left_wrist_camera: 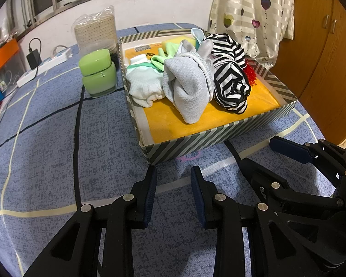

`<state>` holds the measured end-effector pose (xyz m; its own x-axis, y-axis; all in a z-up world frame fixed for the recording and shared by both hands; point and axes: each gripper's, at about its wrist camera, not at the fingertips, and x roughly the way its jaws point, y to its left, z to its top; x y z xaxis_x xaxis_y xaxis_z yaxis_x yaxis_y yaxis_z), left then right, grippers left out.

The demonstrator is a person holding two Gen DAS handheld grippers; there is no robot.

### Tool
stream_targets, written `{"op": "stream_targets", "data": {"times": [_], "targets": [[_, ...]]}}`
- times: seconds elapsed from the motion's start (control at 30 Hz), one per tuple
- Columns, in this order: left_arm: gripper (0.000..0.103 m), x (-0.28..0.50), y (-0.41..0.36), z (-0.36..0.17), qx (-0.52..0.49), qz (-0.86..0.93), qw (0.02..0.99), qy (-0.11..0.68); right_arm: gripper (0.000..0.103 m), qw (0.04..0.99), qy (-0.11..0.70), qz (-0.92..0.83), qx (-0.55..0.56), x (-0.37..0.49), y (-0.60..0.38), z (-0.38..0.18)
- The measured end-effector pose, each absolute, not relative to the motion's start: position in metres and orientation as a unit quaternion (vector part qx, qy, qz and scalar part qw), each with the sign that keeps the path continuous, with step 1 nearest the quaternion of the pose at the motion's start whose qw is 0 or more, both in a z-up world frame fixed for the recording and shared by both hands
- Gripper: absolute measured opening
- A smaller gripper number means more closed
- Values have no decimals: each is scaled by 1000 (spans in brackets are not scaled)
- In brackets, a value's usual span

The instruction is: Organize soft objects

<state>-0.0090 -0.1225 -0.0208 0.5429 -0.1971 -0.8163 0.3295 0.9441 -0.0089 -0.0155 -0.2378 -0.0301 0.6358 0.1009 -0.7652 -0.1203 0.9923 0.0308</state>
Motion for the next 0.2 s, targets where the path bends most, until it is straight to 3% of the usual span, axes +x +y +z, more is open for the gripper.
{"op": "stream_targets", "data": {"times": [0.2], "targets": [[29, -9, -123, -21, 72, -150, 875, 454, 52, 904, 423, 61, -11, -15, -238, -30]]}}
